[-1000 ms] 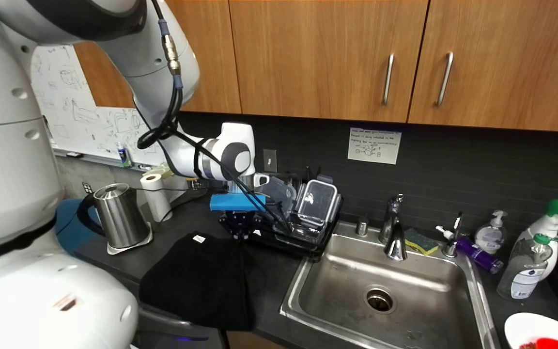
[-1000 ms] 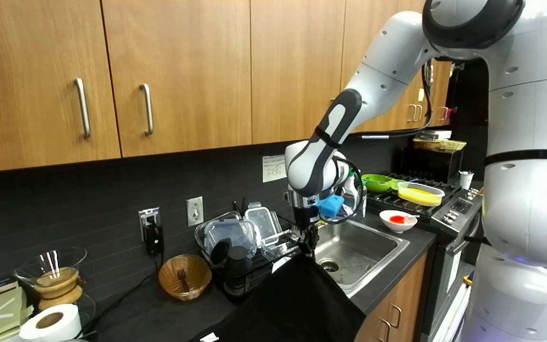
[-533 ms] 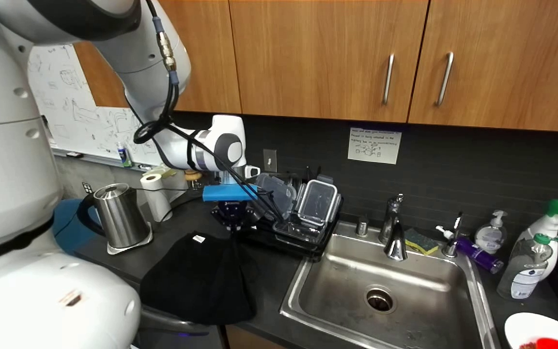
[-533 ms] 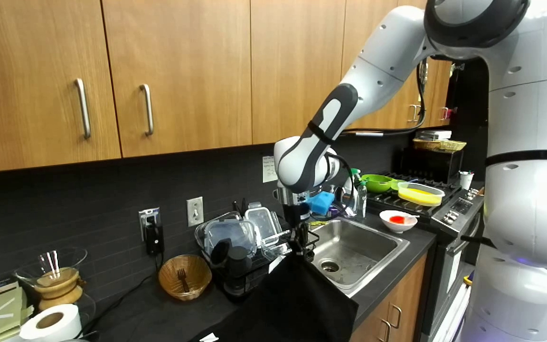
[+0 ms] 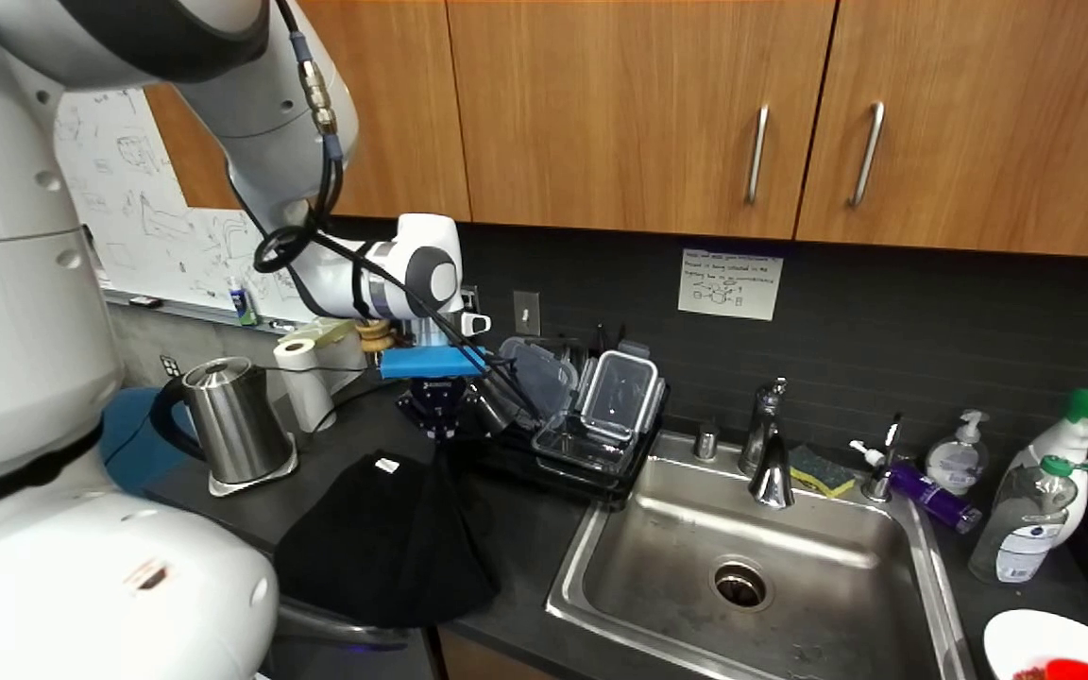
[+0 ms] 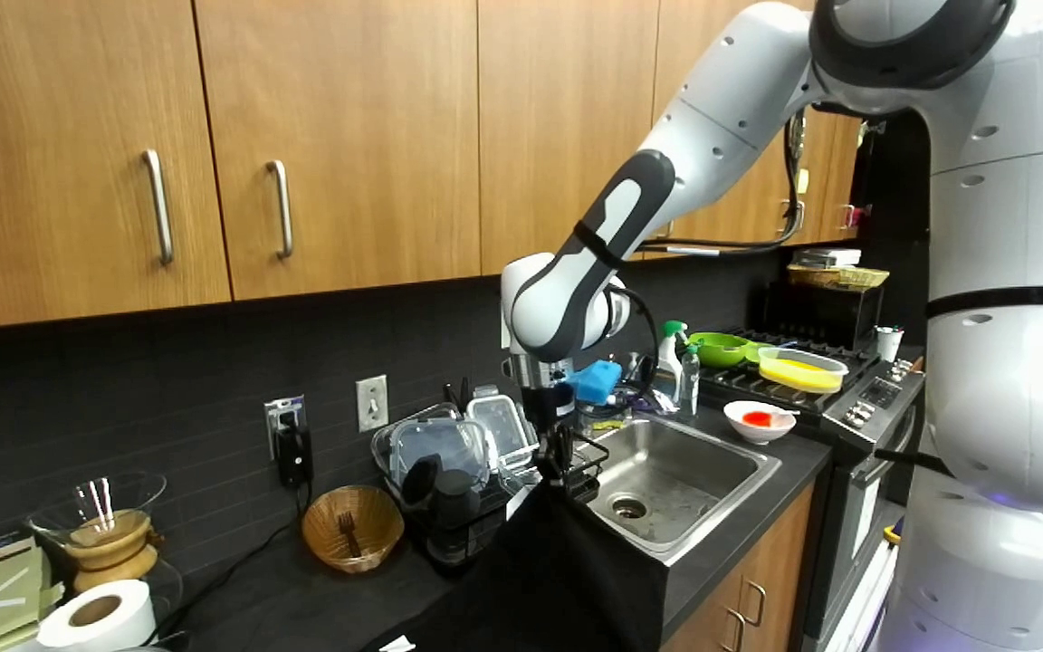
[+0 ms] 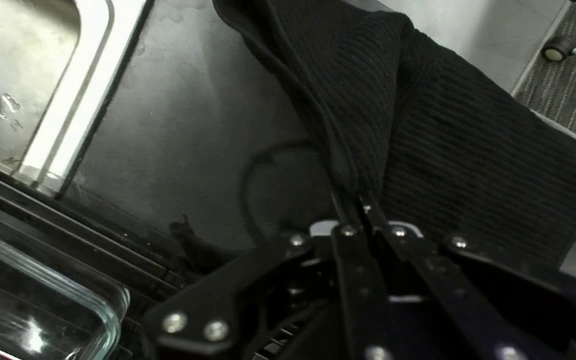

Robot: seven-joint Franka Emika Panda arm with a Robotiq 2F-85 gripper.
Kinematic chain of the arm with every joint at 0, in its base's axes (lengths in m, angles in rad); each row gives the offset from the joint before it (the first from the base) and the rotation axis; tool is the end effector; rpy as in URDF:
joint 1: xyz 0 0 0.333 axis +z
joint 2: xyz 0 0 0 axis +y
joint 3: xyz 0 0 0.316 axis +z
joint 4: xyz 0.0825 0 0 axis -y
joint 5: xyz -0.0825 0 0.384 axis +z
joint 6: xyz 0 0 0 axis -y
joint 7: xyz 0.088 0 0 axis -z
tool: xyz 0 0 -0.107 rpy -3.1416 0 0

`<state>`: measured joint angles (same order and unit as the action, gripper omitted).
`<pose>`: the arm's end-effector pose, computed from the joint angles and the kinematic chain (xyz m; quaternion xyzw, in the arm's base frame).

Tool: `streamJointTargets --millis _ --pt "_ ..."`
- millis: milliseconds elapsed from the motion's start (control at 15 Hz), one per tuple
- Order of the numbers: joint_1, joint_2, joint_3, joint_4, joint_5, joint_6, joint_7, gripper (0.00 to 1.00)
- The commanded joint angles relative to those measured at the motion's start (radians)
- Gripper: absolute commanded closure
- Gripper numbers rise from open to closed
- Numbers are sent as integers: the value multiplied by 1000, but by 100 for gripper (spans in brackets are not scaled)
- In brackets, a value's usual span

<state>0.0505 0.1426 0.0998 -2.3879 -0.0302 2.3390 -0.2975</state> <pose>0.4751 0.0722 0.2454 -0.9680 -0.2324 0.0951 0.0043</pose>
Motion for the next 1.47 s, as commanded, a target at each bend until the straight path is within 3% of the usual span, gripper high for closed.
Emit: streamJointTargets --millis 0,1400 --pt "27 14 13 43 -18 -46 43 99" --pt "126 129 58 236 -130 -194 164 99"
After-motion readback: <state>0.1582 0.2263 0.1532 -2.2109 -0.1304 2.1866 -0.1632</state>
